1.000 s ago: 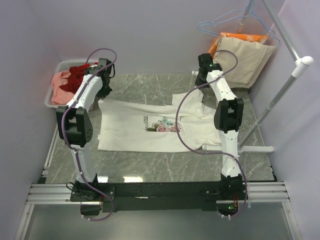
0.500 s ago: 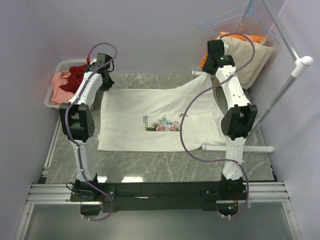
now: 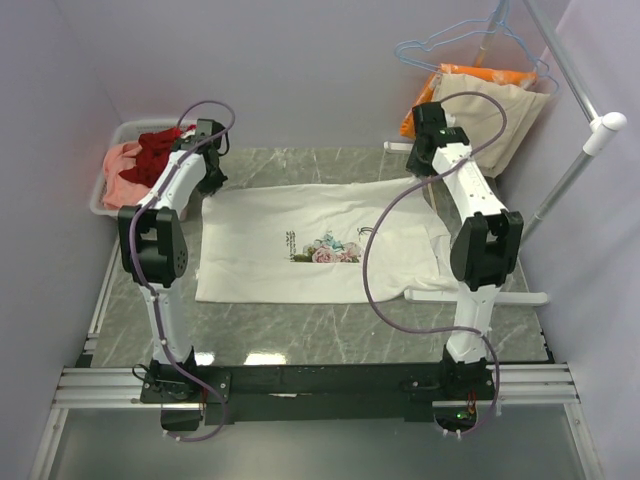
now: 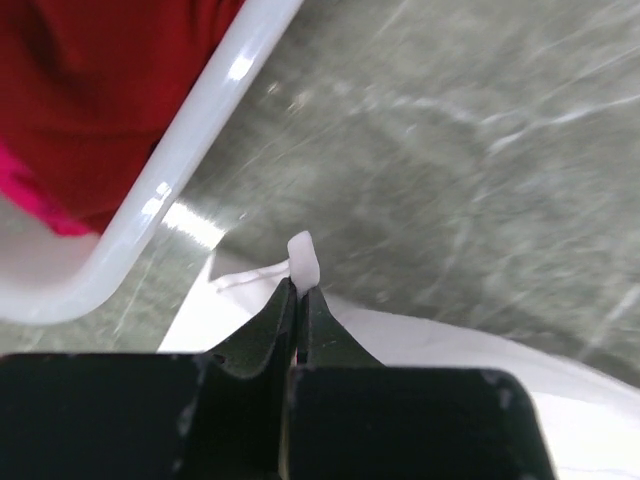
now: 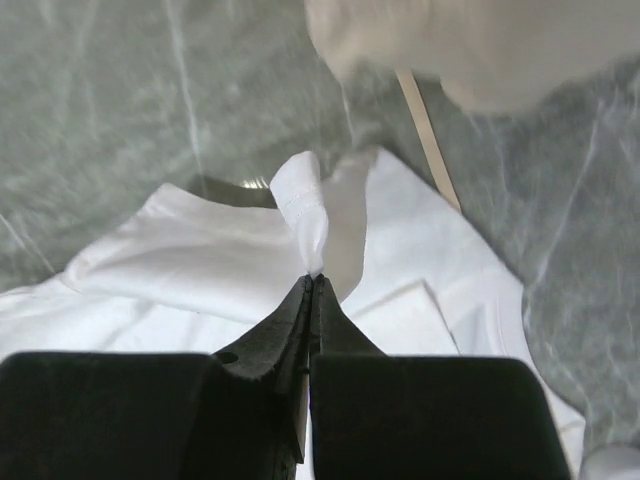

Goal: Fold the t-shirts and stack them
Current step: Fold the tshirt

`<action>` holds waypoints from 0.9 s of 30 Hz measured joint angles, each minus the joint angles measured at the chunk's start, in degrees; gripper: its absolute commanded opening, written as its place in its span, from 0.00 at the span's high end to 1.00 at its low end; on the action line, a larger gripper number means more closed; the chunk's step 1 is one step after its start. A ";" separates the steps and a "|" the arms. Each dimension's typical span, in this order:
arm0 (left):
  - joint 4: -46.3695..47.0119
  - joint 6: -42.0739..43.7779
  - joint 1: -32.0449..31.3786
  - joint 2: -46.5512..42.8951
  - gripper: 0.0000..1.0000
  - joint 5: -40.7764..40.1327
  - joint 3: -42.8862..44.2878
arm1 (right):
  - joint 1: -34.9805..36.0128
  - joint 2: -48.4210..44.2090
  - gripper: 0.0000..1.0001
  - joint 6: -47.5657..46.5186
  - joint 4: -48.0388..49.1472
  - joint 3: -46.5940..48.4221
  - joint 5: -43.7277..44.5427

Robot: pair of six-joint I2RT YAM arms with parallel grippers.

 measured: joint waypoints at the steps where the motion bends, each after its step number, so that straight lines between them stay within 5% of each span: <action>1: -0.35 -0.15 0.00 -0.48 0.99 -0.31 -1.16 | -0.02 -0.83 1.00 0.26 -0.20 -1.70 -0.02; 12: -2.93 -1.09 0.00 -6.78 0.99 -1.90 -12.13 | -0.02 -13.46 1.00 5.35 -3.50 -19.74 -0.02; 27: -4.00 -2.16 0.00 -10.82 0.99 -1.95 -21.44 | -0.17 -19.91 1.00 9.99 -6.19 -32.74 1.84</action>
